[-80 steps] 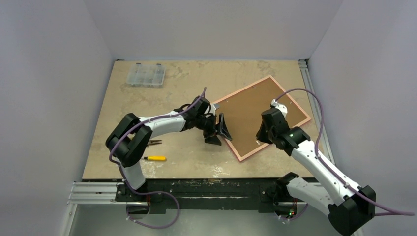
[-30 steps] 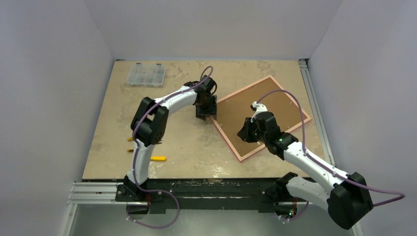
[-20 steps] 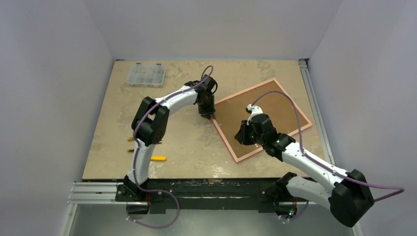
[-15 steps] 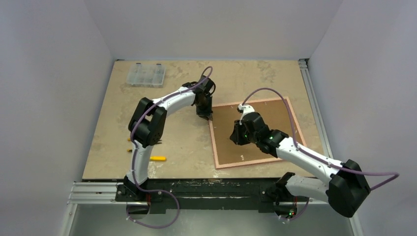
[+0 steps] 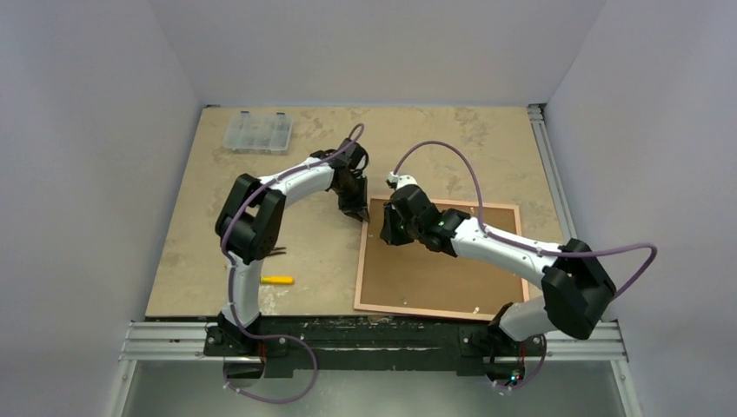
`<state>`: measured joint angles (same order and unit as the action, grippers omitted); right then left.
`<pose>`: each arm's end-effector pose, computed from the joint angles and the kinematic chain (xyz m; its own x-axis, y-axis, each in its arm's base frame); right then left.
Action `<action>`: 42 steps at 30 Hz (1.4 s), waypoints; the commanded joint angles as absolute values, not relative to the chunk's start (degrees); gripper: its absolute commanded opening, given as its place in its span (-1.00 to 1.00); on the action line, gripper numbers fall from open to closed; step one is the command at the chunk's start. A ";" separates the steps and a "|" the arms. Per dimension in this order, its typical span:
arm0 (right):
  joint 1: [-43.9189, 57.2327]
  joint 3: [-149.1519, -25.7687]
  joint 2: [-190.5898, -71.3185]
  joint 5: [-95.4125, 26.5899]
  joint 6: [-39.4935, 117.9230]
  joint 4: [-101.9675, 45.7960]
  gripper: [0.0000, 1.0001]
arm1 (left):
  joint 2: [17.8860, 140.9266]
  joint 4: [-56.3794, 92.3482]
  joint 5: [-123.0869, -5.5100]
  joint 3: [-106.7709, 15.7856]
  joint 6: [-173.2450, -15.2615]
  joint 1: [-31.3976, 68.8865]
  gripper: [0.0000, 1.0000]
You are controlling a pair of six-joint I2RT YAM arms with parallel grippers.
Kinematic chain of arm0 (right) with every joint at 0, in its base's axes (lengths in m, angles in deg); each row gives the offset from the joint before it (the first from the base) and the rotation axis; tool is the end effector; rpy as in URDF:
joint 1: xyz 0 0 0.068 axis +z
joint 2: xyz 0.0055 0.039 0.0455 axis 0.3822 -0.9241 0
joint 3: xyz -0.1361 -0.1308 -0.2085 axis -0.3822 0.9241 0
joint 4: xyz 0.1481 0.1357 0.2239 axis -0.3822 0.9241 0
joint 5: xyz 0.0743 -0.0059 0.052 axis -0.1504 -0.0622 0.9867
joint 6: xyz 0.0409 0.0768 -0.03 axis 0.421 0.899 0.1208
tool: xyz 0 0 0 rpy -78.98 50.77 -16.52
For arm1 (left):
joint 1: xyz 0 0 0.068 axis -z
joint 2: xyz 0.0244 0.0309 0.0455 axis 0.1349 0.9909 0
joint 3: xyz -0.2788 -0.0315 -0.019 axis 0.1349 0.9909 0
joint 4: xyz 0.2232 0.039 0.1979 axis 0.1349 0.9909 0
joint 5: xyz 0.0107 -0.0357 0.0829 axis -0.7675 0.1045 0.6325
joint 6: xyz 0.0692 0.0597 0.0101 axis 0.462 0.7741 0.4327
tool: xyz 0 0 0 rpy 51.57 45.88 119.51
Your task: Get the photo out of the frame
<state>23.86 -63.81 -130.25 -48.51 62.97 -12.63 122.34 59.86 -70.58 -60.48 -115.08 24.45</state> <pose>0.2598 0.2587 0.1896 -0.7536 -0.0577 -0.6548 -0.3252 0.8984 0.2952 0.3917 -0.2713 0.1110 -0.9889 0.0097 -0.1482 0.0653 0.9246 -0.3752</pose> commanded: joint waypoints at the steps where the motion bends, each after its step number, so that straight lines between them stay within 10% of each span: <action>1: 24.46 -65.63 -133.13 -49.47 68.13 -16.92 -1.00 | 122.15 58.33 -75.81 -55.11 -119.81 23.01 -1.00; 42: 25.68 -80.84 -146.85 -46.36 64.76 -0.12 -1.00 | 122.08 57.02 -78.03 -54.89 -122.49 22.67 -1.00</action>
<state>25.06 -78.13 -145.46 -47.81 66.51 -4.04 121.16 55.11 -76.48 -56.33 -120.39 21.98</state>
